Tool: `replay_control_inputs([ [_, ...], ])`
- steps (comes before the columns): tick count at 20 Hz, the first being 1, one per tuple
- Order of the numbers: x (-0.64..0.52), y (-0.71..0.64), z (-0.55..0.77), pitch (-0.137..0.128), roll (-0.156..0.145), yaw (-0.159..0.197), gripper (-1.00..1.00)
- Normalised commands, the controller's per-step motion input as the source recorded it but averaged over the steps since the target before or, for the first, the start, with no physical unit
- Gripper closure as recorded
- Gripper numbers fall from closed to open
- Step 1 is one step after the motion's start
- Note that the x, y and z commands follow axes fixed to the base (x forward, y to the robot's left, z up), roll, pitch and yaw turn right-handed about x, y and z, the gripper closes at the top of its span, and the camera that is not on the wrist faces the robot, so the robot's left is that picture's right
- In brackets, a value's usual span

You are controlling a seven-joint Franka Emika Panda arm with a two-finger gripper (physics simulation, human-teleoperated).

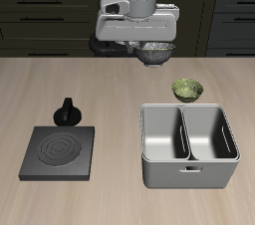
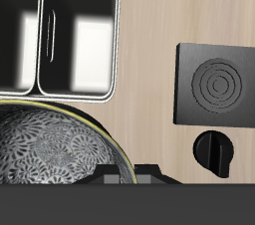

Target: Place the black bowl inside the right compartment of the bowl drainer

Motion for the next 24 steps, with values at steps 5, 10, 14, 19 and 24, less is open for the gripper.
replay_control_inputs([
  [5,0.42,-0.01,0.00,0.037,-0.039,-0.003,1.00],
  [10,0.37,0.02,0.06,0.017,-0.030,-0.009,1.00],
  [14,0.26,-0.02,0.03,0.002,-0.028,-0.008,1.00],
  [19,0.24,-0.05,0.05,0.001,-0.034,0.001,1.00],
  [24,0.21,0.08,-0.03,0.009,0.021,-0.018,1.00],
])
